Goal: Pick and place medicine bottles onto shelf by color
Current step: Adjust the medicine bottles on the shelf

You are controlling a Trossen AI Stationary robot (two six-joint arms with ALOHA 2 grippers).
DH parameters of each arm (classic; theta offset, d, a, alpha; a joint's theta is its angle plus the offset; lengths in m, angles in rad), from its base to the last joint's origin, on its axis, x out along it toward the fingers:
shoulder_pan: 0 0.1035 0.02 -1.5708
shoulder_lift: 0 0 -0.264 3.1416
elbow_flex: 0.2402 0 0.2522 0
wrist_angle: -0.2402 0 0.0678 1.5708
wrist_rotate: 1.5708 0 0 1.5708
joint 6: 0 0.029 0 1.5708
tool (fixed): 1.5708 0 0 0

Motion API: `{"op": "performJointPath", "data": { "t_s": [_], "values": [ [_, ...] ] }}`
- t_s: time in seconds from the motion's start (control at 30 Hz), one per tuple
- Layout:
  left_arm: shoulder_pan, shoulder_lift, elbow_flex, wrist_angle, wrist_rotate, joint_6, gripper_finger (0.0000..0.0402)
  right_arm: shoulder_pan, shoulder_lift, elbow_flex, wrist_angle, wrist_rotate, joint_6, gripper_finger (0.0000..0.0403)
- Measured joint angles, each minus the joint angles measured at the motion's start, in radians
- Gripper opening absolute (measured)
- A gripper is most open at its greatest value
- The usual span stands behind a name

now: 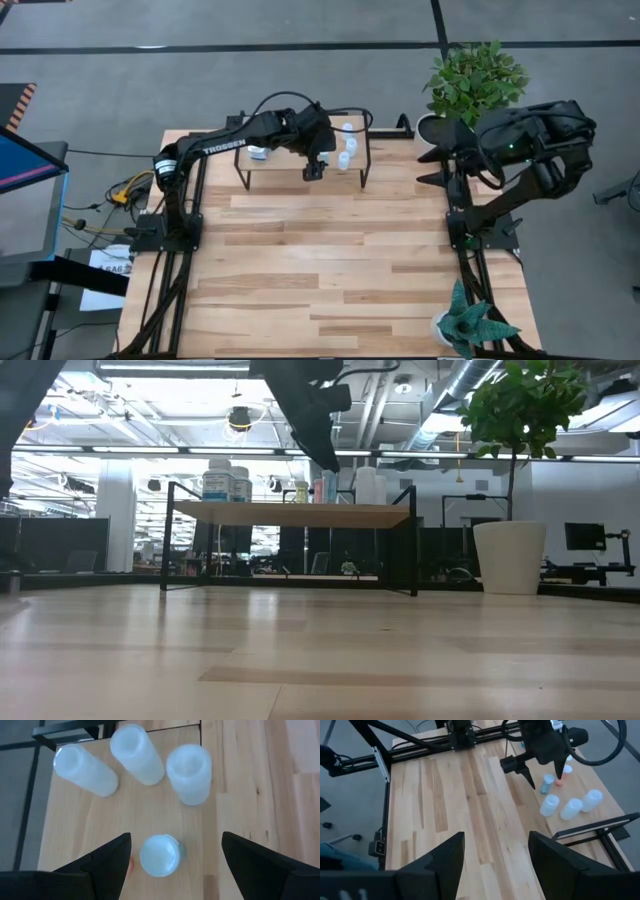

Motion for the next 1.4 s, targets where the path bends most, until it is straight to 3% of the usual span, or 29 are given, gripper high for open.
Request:
{"op": "performJointPath", "data": {
  "t_s": [1.2, 1.4],
  "values": [
    [0.025, 0.042, -0.002, 0.003, -0.002, -0.004, 0.0297, 0.021, 0.0, 0.0, 0.0, 0.0, -0.015, 0.024],
    [0.025, 0.042, -0.002, -0.002, -0.002, -0.004, 0.0255, 0.021, 0.0, 0.0, 0.0, 0.0, -0.015, 0.024]
  ]
}}
